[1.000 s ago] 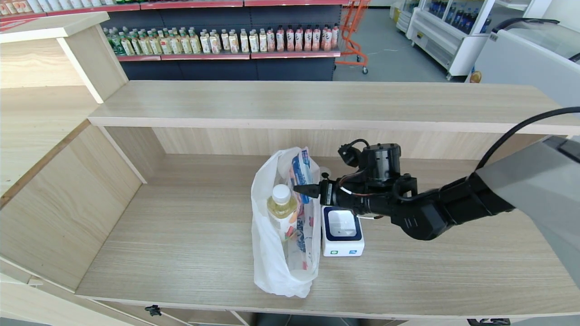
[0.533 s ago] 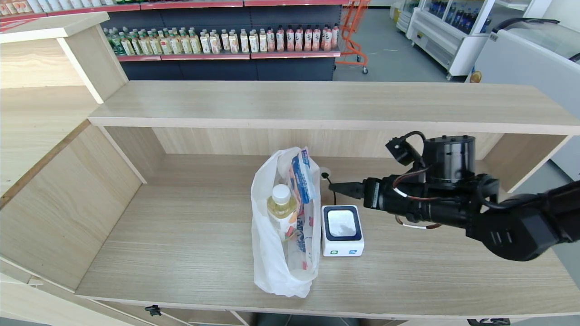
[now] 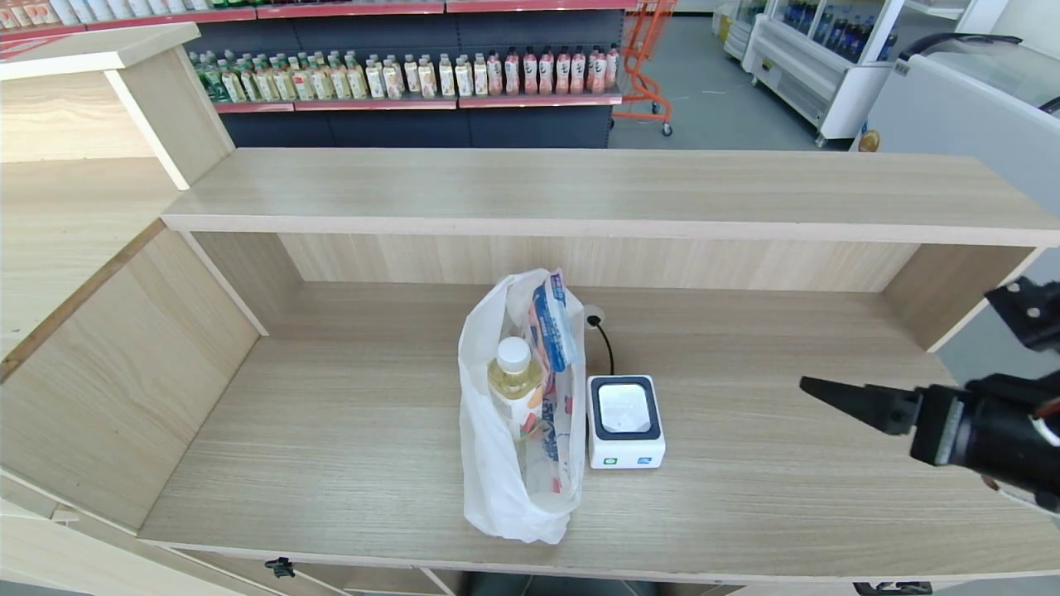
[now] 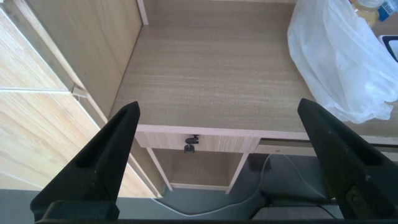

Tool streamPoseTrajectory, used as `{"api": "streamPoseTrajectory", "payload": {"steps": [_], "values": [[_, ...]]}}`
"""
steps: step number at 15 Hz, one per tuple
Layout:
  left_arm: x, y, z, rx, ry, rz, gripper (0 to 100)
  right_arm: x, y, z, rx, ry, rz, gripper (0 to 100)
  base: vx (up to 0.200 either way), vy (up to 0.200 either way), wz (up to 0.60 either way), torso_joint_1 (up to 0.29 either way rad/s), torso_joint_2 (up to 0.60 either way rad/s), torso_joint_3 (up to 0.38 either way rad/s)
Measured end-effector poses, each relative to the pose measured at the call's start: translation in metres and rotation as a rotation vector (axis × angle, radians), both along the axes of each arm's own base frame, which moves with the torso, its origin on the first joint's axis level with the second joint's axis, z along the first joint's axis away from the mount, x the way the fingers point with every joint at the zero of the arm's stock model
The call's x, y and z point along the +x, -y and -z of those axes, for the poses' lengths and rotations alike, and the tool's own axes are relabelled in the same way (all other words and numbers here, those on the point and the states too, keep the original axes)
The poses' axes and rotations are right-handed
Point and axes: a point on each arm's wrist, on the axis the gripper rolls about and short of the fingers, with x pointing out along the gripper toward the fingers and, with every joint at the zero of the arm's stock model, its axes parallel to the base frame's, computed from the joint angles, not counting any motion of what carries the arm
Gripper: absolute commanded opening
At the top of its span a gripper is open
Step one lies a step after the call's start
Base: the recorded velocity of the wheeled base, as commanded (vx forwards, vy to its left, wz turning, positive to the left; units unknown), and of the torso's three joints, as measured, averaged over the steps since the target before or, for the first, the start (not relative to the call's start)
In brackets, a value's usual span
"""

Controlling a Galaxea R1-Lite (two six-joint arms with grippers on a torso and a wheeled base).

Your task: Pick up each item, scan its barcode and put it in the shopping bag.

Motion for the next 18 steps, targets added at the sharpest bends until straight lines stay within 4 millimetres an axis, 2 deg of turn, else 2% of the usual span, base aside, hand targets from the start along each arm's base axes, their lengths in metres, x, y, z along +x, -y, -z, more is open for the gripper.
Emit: {"api": "streamPoseTrajectory", "payload": {"steps": [2,6,9,12,14,18], "values": [[0.0,0.0,0.0,0.0,0.0,0.0,100,-0.042,0.018,0.015,-0.072,-0.016,0.152,100,0.0,0.0,0.0,0.0,0.0,0.0],[0.0,0.0,0.0,0.0,0.0,0.0,100,-0.124,0.033,0.05,-0.134,0.024,0.328,100,0.0,0.0,0.0,0.0,0.0,0.0],[0.0,0.0,0.0,0.0,0.0,-0.001,100,-0.166,0.037,0.084,-0.158,0.09,0.445,100,0.0,0.0,0.0,0.0,0.0,0.0],[0.0,0.0,0.0,0.0,0.0,0.0,100,-0.183,0.038,0.103,-0.244,0.196,0.5,100,0.0,0.0,0.0,0.0,0.0,0.0],[0.0,0.0,0.0,0.0,0.0,-0.001,100,-0.188,0.039,0.106,-0.266,0.248,0.545,100,0.0,0.0,0.0,0.0,0.0,0.0],[0.0,0.0,0.0,0.0,0.0,0.0,100,-0.19,0.038,0.108,-0.24,0.302,0.526,100,0.0,0.0,0.0,0.0,0.0,0.0]]}}
